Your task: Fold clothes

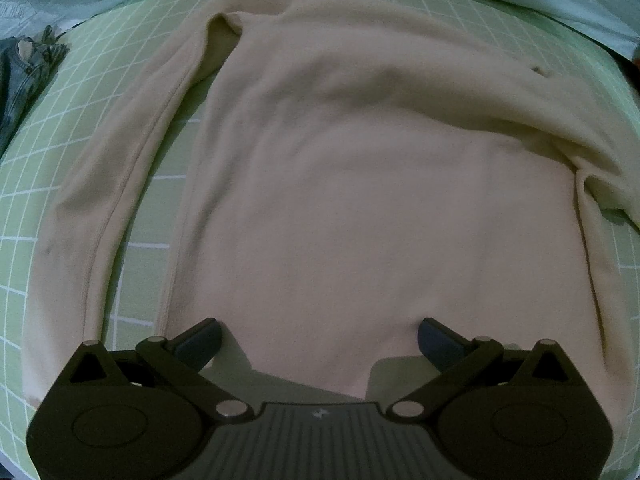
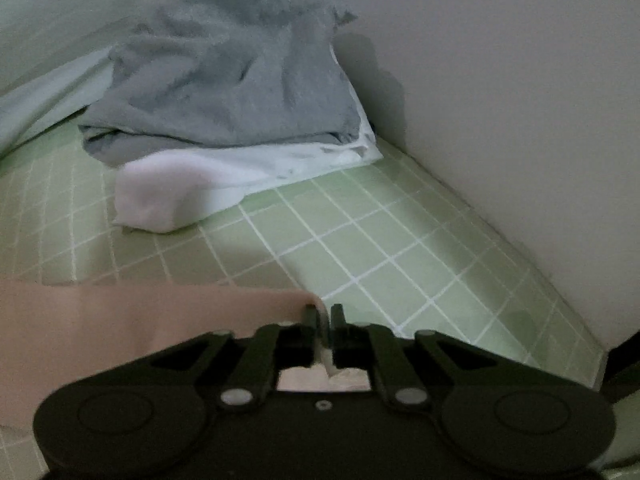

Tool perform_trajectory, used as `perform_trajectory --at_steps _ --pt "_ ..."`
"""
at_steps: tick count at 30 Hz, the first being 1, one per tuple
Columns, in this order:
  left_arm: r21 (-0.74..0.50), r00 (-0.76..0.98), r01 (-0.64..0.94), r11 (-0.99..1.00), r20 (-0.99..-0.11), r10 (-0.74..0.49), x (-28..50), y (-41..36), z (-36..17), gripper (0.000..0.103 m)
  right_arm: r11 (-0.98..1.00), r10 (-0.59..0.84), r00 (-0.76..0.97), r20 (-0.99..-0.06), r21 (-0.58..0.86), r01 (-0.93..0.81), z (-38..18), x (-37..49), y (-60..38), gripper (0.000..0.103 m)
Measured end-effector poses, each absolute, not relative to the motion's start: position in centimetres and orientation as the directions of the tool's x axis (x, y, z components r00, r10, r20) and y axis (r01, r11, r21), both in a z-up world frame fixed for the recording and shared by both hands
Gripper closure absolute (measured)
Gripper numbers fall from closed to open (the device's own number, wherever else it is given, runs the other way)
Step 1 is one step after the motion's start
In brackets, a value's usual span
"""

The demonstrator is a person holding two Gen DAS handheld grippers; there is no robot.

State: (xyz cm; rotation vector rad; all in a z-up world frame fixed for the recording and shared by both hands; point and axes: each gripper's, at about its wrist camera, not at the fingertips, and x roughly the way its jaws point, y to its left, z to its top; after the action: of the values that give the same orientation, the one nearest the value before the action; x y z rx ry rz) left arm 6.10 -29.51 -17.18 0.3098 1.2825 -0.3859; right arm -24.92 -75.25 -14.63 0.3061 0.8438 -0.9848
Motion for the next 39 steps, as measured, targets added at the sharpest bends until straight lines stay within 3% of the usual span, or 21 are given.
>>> perform_trajectory --at_steps 1,2,3,5,10,14,17,21,25,31,35,39 --pt "0.010 0.236 0.444 0.896 -0.966 -0.106 6.2 -29.5 -17.2 0.000 0.534 -0.611 0.273 -0.743 -0.132 0.835 -14.7 -25.0 -75.2 0.076" --pt "0.010 0.236 0.443 0.896 -0.966 -0.106 6.2 -29.4 -17.3 0.000 0.526 -0.615 0.270 -0.741 -0.130 0.840 -14.8 -25.0 -75.2 0.056" --pt "0.010 0.236 0.443 0.897 -0.966 -0.106 6.4 -29.4 -17.4 0.000 0.518 -0.618 0.267 -0.739 -0.127 0.846 -14.8 -25.1 -75.2 0.043" --pt "0.011 0.236 0.436 0.900 -0.966 -0.103 5.8 -30.1 -17.3 0.000 0.502 -0.626 0.261 -0.735 -0.122 0.856 -14.9 -25.2 -75.1 0.034" --pt "0.010 0.235 0.432 0.902 -0.967 -0.101 5.3 -30.6 -17.1 0.000 0.459 -0.642 0.245 -0.726 -0.108 0.882 -15.3 -25.4 -75.0 0.029" --pt "0.009 0.237 0.437 0.900 -0.966 -0.106 5.5 -29.0 -16.8 0.000 0.373 -0.612 0.258 -0.747 0.015 0.928 -15.2 -27.2 -75.6 0.020" --pt "0.007 0.240 0.438 0.899 -0.964 -0.109 5.3 -28.9 -16.7 0.000 0.343 -0.629 0.217 -0.746 -0.016 0.939 -15.8 -27.2 -75.9 0.008" --pt "-0.022 0.244 0.422 0.906 -0.960 -0.136 5.2 -28.1 -16.5 0.000 0.319 -0.623 0.186 -0.760 -0.029 0.947 -15.6 -27.2 -75.4 0.006" --pt "-0.059 0.291 0.289 0.955 -0.945 -0.146 5.6 -24.3 -15.7 0.000 0.359 -0.613 0.178 -0.769 -0.071 0.931 -15.1 -26.7 -72.6 0.006" --pt "0.061 0.409 0.179 0.982 -0.912 -0.018 5.8 -17.3 -14.1 0.003 0.448 -0.575 0.222 -0.787 -0.076 0.891 -14.5 -26.5 -66.6 0.006" --pt "0.094 0.391 0.194 0.976 -0.920 0.010 5.4 -14.6 -13.9 0.022 0.517 -0.536 0.260 -0.803 -0.068 0.853 -14.3 -25.0 -62.2 0.007" --pt "0.032 0.383 0.248 0.968 -0.921 -0.068 6.8 -13.7 -14.7 0.036 0.581 -0.517 0.298 -0.802 -0.073 0.811 -13.5 -23.1 -58.2 0.007"
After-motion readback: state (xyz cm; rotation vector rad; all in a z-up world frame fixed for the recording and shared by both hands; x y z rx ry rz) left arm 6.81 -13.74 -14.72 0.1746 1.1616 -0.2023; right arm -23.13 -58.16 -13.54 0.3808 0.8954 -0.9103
